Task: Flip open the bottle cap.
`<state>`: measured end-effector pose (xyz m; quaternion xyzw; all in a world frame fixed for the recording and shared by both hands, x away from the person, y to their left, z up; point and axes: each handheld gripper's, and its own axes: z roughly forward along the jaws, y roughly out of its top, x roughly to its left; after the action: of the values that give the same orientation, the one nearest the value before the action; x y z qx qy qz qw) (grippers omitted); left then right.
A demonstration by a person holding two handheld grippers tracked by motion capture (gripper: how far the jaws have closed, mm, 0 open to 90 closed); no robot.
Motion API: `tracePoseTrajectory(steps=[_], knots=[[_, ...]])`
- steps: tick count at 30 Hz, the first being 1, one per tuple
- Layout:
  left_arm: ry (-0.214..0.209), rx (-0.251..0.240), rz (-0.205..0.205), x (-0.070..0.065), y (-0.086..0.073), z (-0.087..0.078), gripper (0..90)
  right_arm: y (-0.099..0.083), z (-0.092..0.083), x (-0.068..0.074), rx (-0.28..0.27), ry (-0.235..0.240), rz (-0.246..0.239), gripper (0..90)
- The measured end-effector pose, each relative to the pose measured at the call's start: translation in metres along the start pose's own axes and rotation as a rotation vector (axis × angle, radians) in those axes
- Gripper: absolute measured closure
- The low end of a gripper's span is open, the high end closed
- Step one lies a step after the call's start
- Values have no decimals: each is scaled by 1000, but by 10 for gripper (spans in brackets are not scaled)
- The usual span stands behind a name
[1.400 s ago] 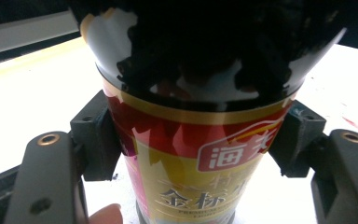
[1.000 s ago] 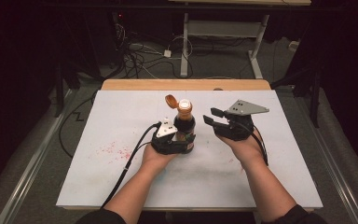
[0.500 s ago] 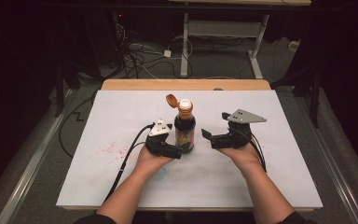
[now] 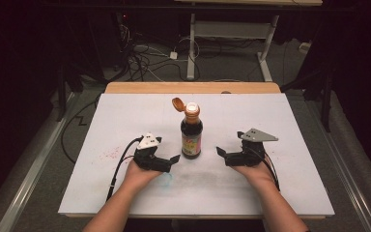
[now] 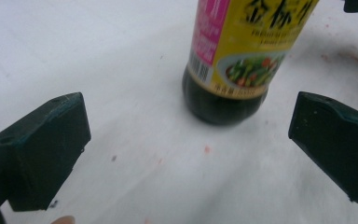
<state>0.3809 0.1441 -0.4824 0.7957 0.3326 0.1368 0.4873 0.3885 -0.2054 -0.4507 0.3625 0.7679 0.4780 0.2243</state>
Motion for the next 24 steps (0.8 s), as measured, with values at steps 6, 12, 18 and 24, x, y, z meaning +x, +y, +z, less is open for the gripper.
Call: tracePoseTrajectory(steps=[6, 12, 18, 24], knots=[[59, 12, 4, 5, -15, -23, 0, -19, -8, -4, 22, -32, 9, 3], [83, 6, 4, 7, -27, -45, 0, -36, -24, -8, 17, -58, 16, 3], [100, -20, -6, 6, -42, -65, 0, -47, -38, -8, 10, -72, 30, 3], [107, -68, 10, -1, -54, -76, 0, -58, -53, -2, -15, -85, 15, 4]])
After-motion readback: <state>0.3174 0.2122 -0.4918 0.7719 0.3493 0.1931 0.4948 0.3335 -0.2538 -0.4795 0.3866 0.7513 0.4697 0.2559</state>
